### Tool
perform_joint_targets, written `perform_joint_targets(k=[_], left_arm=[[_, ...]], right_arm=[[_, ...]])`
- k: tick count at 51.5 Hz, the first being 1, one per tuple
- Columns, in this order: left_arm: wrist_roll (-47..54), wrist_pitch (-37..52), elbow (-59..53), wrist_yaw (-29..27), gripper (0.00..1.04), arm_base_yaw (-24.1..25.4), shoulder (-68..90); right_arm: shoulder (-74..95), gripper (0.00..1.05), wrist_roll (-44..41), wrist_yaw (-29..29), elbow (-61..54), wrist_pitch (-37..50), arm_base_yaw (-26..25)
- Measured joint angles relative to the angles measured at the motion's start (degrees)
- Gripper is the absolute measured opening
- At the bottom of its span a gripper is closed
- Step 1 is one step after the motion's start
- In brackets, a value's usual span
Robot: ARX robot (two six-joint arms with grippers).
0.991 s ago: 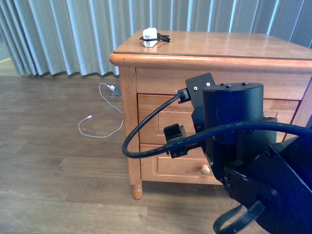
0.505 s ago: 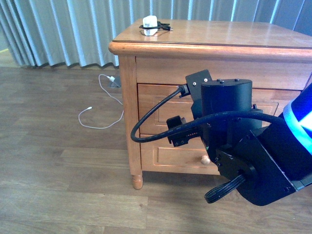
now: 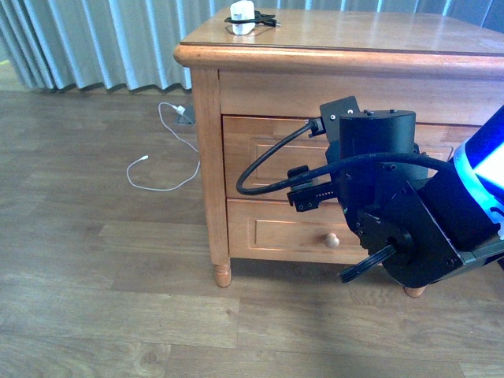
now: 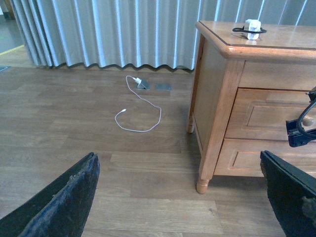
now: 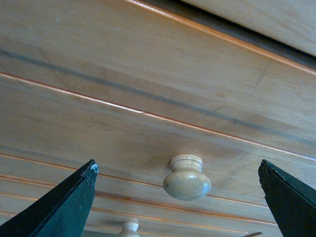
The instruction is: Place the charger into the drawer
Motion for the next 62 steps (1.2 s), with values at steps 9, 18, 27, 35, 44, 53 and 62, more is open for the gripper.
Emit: perform_joint_targets(k=[9, 18, 27, 35, 44, 53, 62], left_arm=[[0.0, 0.0, 0.0, 0.0, 0.99, 0.0, 0.0], [0.0, 0.0, 0.0, 0.0, 0.99, 0.0, 0.0], [0.0, 0.0, 0.0, 0.0, 0.99, 0.0, 0.0], [0.0, 0.0, 0.0, 0.0, 0.99, 0.0, 0.0], [0.0, 0.0, 0.0, 0.0, 0.99, 0.0, 0.0], [0.0, 0.0, 0.0, 0.0, 0.99, 0.0, 0.0], [0.0, 0.0, 0.0, 0.0, 0.99, 0.0, 0.0]], right_arm=[[0.8, 0.97, 0.0, -0.1, 0.5, -0.1, -0.5], [1.2, 0.97, 0.0, 0.0, 0.6, 0.0, -1.0], [1.9, 0.97, 0.0, 0.3, 1.2, 0.0, -1.4], [2.0, 0.97, 0.0, 0.3, 1.3, 0.0, -1.6], [2.0, 0.97, 0.1, 0.3, 1.3, 0.0, -1.7], [2.0, 0.97, 0.5, 0.1, 1.3, 0.0, -1.9], [2.0, 0.97, 0.8, 0.0, 1.3, 0.0, -1.9]])
